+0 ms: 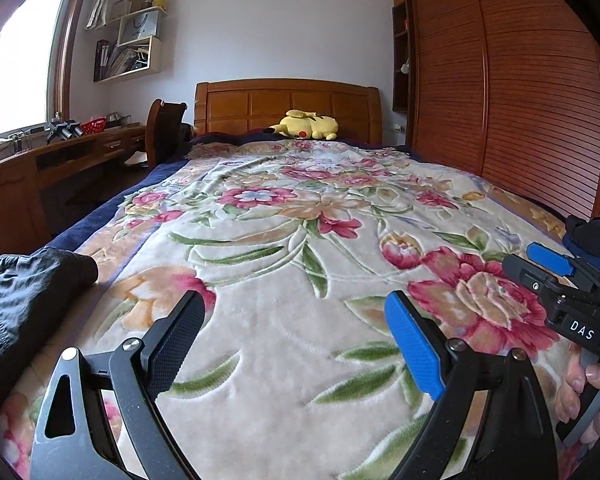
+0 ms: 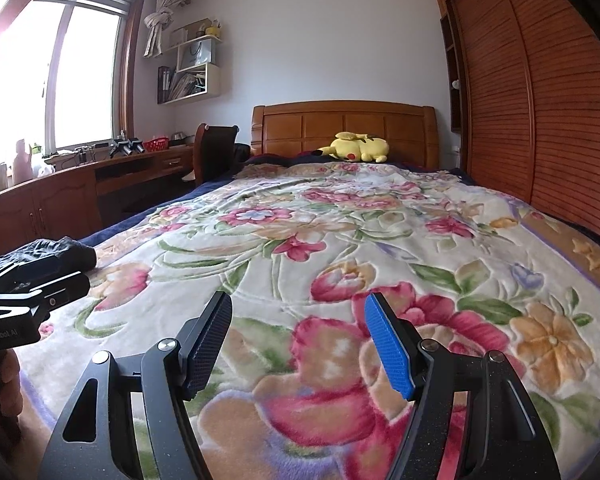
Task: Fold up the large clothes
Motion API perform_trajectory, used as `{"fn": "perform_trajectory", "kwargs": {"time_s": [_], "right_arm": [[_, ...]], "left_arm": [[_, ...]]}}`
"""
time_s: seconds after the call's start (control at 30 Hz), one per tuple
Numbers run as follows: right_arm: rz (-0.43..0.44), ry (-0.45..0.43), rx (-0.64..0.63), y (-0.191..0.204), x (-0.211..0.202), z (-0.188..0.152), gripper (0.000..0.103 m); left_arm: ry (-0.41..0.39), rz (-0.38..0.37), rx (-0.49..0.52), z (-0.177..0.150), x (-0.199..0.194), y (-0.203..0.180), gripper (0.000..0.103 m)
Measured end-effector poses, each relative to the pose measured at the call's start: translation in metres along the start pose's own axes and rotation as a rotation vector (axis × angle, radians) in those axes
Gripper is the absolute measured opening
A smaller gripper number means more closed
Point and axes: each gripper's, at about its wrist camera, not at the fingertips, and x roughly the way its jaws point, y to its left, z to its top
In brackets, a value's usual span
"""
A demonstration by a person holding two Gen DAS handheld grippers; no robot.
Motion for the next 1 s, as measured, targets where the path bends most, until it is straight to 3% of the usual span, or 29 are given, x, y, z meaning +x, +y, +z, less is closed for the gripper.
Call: {"fn": "perform_trajectory", "kwargs": {"time_s": [1.0], "right_arm": [[0.002, -0.017, 0.01, -0.0081, 0.0036, -0.0013, 0.071]], "left_arm": [[-0.02, 0.018, 0.002, 0.0003, -0.004, 0.0042, 0.092]]}}
